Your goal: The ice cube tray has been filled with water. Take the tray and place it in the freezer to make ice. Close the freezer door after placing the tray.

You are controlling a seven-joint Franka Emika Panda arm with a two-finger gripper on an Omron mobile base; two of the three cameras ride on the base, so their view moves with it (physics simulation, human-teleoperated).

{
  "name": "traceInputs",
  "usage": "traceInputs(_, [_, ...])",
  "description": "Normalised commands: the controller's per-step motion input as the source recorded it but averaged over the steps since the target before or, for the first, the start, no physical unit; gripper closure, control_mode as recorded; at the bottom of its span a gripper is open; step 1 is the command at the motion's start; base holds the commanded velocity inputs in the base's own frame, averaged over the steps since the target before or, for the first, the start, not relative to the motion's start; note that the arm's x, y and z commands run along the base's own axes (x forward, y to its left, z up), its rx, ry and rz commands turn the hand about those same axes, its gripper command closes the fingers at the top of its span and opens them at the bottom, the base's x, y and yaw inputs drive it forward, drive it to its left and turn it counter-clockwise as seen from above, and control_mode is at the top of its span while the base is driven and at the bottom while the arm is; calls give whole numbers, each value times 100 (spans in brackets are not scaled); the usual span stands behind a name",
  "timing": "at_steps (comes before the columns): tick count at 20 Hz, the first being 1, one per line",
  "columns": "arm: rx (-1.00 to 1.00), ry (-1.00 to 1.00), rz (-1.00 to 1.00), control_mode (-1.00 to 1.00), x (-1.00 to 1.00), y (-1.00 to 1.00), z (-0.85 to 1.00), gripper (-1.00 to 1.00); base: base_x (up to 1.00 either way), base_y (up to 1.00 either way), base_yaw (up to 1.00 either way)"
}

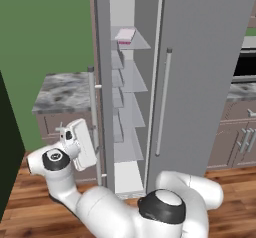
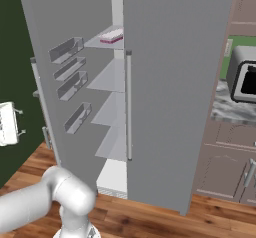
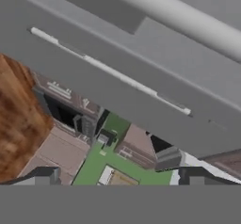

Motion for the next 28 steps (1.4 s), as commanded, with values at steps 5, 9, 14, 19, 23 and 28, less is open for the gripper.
traceInputs(5, [0, 12, 12, -100, 47, 7, -11, -100, 0, 0, 0])
traceInputs(9, [0, 12, 10, -100, 47, 16, -15, -100, 0, 0, 0])
traceInputs(14, [0, 12, 5, -100, 51, 21, -19, -100, 0, 0, 0])
traceInputs(19, [0, 9, 0, -100, 53, 6, -14, -100, 0, 0, 0])
traceInputs(23, [0, 6, 0, -100, 52, 0, -13, -100, 0, 0, 0])
traceInputs(28, [0, 8, -1, -100, 55, 0, -13, -100, 0, 0, 0])
